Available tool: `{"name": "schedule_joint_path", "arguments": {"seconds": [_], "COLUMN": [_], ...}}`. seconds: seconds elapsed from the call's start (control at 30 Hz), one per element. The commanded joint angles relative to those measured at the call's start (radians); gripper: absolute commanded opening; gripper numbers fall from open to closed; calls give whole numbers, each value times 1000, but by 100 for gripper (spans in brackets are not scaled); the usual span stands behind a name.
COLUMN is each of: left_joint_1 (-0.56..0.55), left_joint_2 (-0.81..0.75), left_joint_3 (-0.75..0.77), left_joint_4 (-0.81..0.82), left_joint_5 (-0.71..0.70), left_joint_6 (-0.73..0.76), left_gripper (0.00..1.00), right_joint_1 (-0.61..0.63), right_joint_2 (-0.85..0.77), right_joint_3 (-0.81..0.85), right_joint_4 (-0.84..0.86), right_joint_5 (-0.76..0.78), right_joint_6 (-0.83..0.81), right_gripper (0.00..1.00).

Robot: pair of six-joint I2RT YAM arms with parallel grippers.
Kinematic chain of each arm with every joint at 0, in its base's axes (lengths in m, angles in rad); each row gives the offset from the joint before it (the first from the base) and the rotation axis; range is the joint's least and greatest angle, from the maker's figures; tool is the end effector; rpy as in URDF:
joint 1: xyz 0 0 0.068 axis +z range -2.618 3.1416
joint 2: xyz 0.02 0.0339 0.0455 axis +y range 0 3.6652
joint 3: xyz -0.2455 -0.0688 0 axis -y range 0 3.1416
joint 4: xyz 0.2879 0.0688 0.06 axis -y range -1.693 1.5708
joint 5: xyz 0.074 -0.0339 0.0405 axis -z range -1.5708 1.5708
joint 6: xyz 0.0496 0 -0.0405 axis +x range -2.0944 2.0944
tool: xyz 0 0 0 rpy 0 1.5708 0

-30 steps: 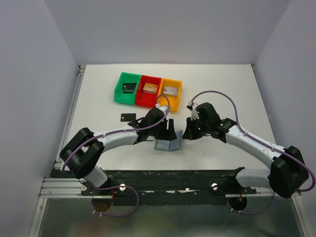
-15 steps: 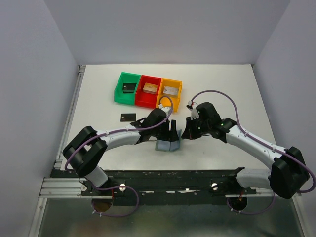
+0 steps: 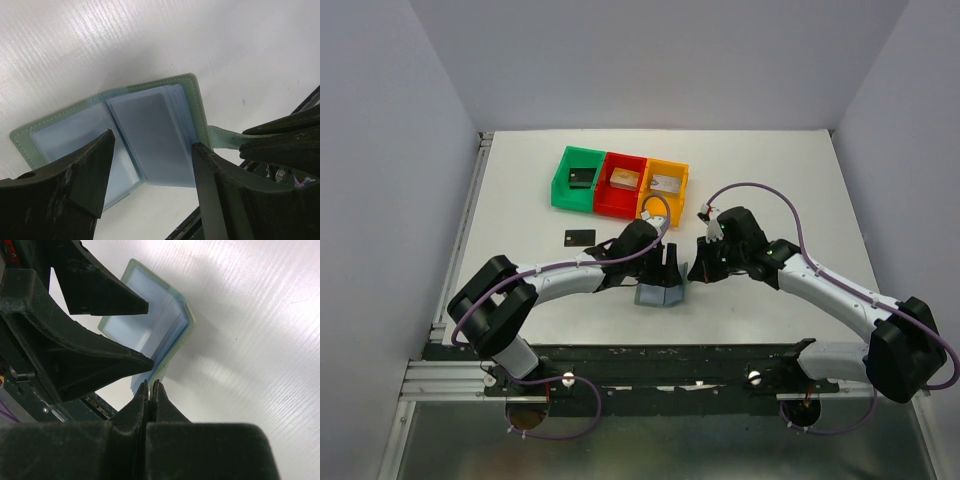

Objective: Take the credit cards out of the card holder
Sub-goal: Remove the credit card from the card holder.

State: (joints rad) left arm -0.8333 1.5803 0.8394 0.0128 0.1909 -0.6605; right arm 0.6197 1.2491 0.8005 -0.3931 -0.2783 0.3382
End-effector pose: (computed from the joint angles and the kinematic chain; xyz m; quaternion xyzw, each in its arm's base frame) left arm 0.2397 -0.2779 0.1273 0.1172 0.9016 -0.3404 0.2397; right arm 0.2435 0.1905 0.1849 -0.1788 0.9092 0.2777 0.2536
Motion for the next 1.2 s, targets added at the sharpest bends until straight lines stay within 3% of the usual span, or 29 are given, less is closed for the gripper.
{"name": "schedule_joint_path", "arguments": {"seconds": [0.0,1.17], "left_joint_1": [-6,-4], "left_joint_2": [-25,-105], "left_joint_3": [-16,-82], "left_joint_4": [10,65], "left_joint_5": [-33,-42], "left_joint_6": [-7,-36], "left_gripper": [74,76], "right_joint_1": [-5,-5], "right_joint_2": [0,3], "right_joint_3": [26,20], "right_joint_4": [16,19], "right_joint_5": [-22,-25], "right_joint_6": [-18,-28], "right_gripper": [0,0]}}
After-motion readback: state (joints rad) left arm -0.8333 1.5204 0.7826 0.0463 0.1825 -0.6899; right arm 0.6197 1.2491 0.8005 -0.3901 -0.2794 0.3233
